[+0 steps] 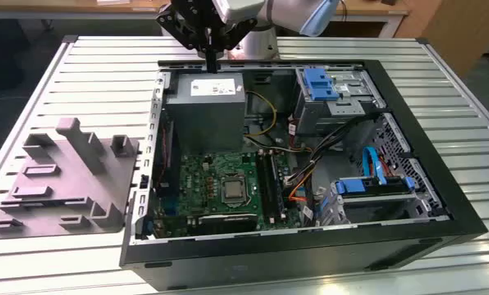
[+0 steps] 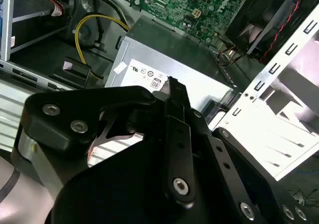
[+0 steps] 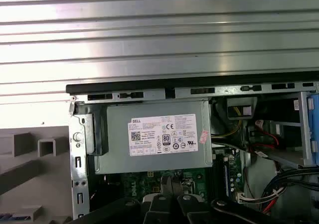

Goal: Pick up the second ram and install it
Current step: 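Reach for the second ram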

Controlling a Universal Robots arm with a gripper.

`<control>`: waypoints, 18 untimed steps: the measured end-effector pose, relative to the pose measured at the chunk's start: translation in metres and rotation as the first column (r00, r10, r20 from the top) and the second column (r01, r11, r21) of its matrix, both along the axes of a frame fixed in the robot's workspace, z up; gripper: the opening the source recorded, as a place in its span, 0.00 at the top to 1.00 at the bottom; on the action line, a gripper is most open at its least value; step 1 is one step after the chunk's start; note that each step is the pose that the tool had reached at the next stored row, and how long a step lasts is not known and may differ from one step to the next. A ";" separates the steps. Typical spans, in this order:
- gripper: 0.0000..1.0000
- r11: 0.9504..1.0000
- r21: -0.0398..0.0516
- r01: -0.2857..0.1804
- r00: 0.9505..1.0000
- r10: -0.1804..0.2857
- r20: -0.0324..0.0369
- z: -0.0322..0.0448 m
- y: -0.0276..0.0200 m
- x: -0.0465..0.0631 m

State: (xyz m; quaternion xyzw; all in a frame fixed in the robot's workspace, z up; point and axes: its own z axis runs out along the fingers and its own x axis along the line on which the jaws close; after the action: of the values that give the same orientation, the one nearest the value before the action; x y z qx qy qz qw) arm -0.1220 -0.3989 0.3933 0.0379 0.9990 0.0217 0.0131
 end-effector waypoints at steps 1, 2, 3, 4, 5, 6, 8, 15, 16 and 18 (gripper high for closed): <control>0.90 1.000 0.000 0.000 1.000 0.000 0.000 0.0000 0.0000 0.000; 0.90 1.000 0.000 0.000 1.000 0.000 0.000 0.0000 0.0000 0.000; 0.90 1.000 0.000 0.000 1.000 0.000 0.000 0.0000 0.0000 0.000; 0.90 1.000 0.000 0.000 1.000 0.000 0.000 0.0000 0.0000 0.000; 0.90 1.000 0.000 0.000 1.000 0.000 0.000 0.0000 0.0000 0.000; 0.90 1.000 0.000 0.000 1.000 0.000 0.000 0.0000 0.0000 0.000; 0.90 1.000 0.000 0.000 1.000 0.000 0.000 0.0000 0.0000 -0.001; 0.90 1.000 0.000 0.000 1.000 0.000 0.000 -0.0001 0.0000 -0.007; 0.90 1.000 0.000 0.000 1.000 0.000 0.000 -0.0001 0.0000 -0.008; 0.90 1.000 0.000 0.000 1.000 0.000 0.000 -0.0001 0.0000 -0.011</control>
State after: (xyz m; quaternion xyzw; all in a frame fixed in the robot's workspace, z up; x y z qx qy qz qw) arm -0.1333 -0.3989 0.3933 0.0379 0.9990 0.0217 0.0130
